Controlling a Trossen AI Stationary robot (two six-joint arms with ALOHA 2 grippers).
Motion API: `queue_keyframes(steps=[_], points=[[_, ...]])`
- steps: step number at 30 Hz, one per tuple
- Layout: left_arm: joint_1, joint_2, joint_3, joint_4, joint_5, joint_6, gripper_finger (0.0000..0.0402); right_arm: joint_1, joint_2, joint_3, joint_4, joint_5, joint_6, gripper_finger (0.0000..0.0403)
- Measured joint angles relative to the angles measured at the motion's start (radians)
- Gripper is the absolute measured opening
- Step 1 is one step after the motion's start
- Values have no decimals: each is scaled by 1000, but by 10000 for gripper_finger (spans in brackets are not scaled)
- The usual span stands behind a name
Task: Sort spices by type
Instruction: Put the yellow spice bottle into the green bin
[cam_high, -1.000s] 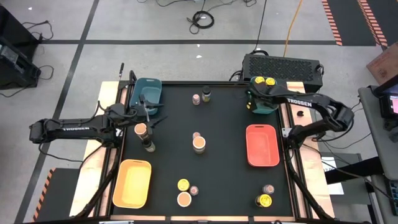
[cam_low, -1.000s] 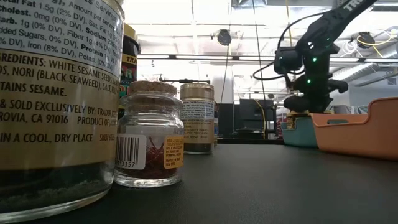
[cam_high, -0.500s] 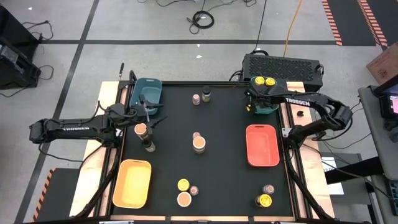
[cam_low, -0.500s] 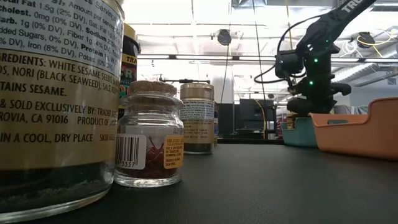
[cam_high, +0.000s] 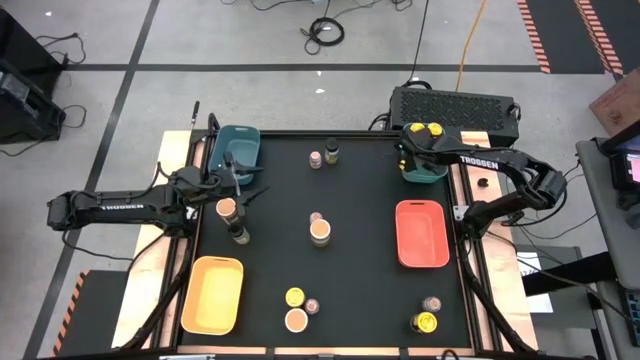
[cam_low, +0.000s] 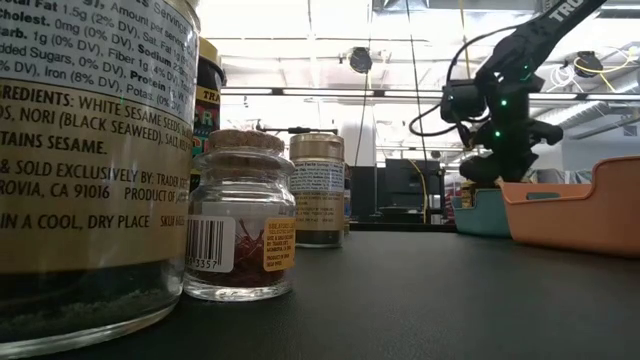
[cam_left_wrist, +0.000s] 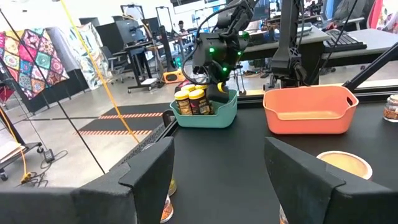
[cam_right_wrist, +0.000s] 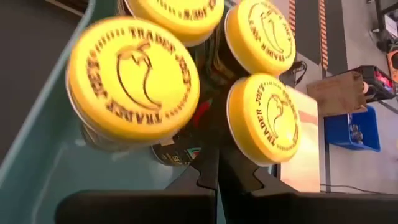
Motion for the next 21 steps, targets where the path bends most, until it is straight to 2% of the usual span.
queue_keyframes(steps=[4, 11, 17, 21], points=[[0, 0, 0, 0, 0, 0, 251, 3, 0, 1, 31, -11, -26, 0], [0, 0, 0, 0, 1, 1, 251, 29, -17, 22, -44, -167, -20, 0], [0, 0, 0, 0, 1, 1, 251, 92, -43, 130, -181, -185, 6, 0], [0, 0, 0, 0, 12, 0, 251, 173, -49, 235, -245, -222, 27, 0]])
